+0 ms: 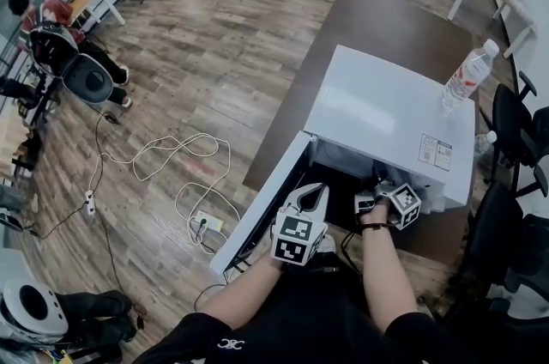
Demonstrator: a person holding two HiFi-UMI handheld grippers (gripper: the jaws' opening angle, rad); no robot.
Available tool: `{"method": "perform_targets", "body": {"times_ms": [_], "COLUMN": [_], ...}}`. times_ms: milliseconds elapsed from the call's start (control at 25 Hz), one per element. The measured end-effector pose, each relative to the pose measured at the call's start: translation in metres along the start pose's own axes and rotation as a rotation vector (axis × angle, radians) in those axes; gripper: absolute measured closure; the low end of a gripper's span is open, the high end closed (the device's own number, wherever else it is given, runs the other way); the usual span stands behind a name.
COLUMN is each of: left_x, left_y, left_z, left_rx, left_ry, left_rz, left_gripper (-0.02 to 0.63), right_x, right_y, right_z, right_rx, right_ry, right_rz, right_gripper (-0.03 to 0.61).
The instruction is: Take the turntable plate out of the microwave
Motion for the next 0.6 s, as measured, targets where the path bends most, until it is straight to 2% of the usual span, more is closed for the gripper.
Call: {"method": "perform_targets", "body": {"times_ms": [200, 600], "left_x": [-0.003, -0.004], "left_y": [0.0, -0.008], "left_z": [-0.001, 0.0], "left_rx": [0.003, 0.004], "left_ry": [0.008, 0.033], "left_rz": [-0.001, -0.035], "left_gripper": [0.606, 0.606], "right_x": [-0.006, -0.009], "right_y": [0.005, 0.01], "right_z": [-0.008, -0.033], "right_rx": [0.056, 0.055], "right_ry": [0.041, 0.041], "right_rz": [0.023, 0.019], "right_gripper": [0.439, 0.461]}}
Point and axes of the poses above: the fingertips, and each gripper's own axes: z backward along the fingers, y to its left, x out of its top, the point moved 4 cm from there along z, backward along the fingers, and after that the axes turned 7 degrees about x, right-handed, at the moved point
